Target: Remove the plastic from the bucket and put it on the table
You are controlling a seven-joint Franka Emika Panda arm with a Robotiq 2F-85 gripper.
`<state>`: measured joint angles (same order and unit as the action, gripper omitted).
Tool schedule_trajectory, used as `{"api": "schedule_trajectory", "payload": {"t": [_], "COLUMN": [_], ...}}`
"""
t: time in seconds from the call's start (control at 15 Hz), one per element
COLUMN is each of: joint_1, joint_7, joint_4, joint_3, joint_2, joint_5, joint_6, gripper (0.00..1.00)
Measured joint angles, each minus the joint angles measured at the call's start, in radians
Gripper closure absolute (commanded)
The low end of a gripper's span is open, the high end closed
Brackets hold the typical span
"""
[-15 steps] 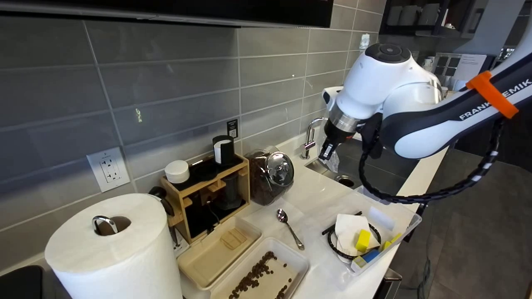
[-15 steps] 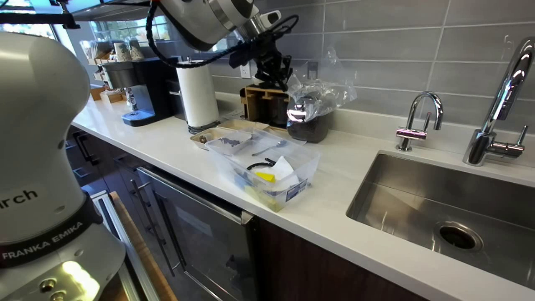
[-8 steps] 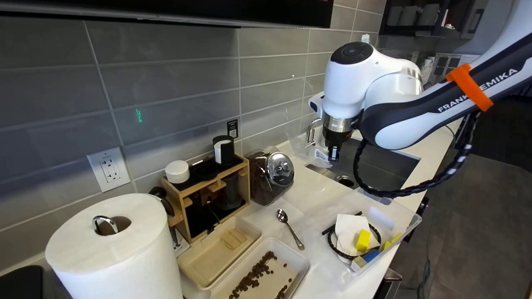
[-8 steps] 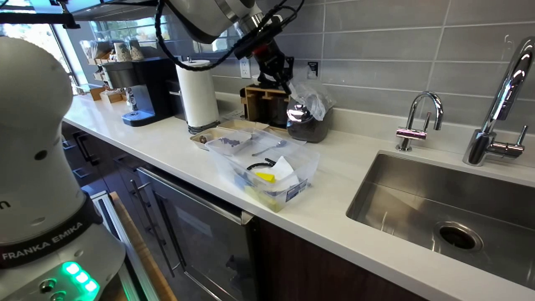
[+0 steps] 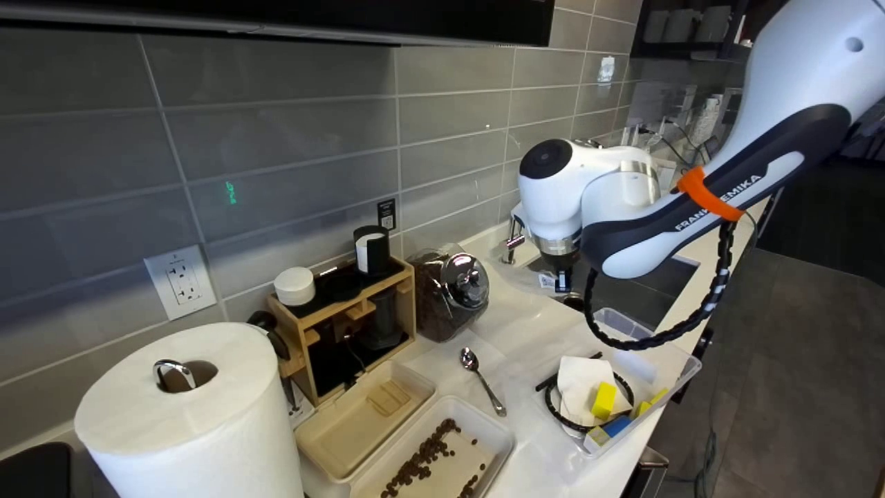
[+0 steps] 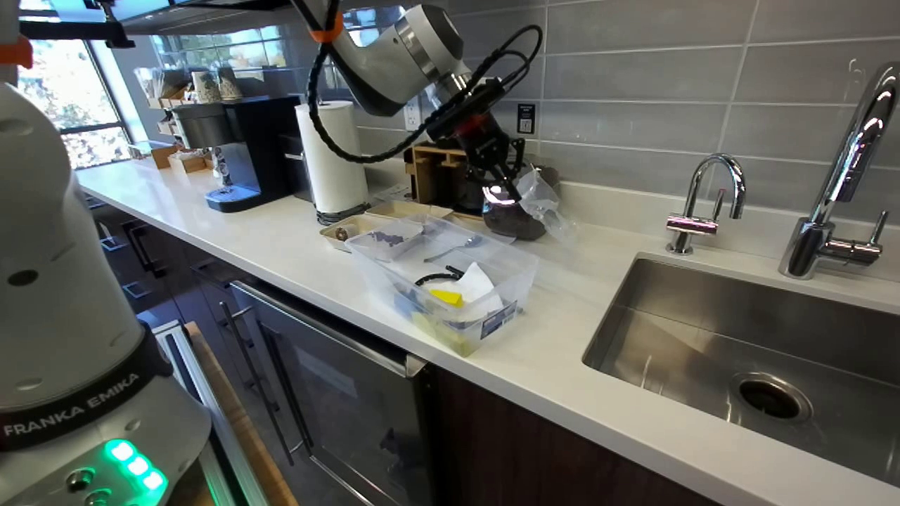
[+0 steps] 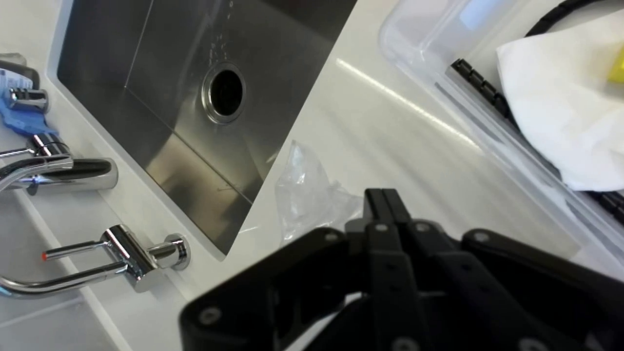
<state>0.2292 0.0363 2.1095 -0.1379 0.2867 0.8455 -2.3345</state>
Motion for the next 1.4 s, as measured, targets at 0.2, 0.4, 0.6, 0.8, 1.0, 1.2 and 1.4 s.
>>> {"api": "schedule_trajectory", "payload": {"t": [0.2,0.4,0.6,0.8,1.0,1.2,1.4], "joint_1": [-0.029,-0.042,-0.045,-0.051,-0.065,-0.104,-0.166], "joint_7": [0.077,0.124,0.152,0.156,0.146,0.067,-0.064], "joint_4": [-0.023,-0.046,-0.069,-0.082,-0.084,-0.075,-0.04], "joint_3": [0.035,0.057,0.067,0.077,0.096,0.136,0.186], "joint_2": [0.073,0.135,0.18,0.206,0.199,0.146,0.048], "joint_5": [0.024,0.034,0.037,0.032,0.018,-0.126,-0.358], "joint_6": [-0.002,-0.032,-0.083,-0.099,-0.099,-0.096,-0.068], "gripper": [1.0,1.0,0.67,0.45,0.23,0.01,0.0]}}
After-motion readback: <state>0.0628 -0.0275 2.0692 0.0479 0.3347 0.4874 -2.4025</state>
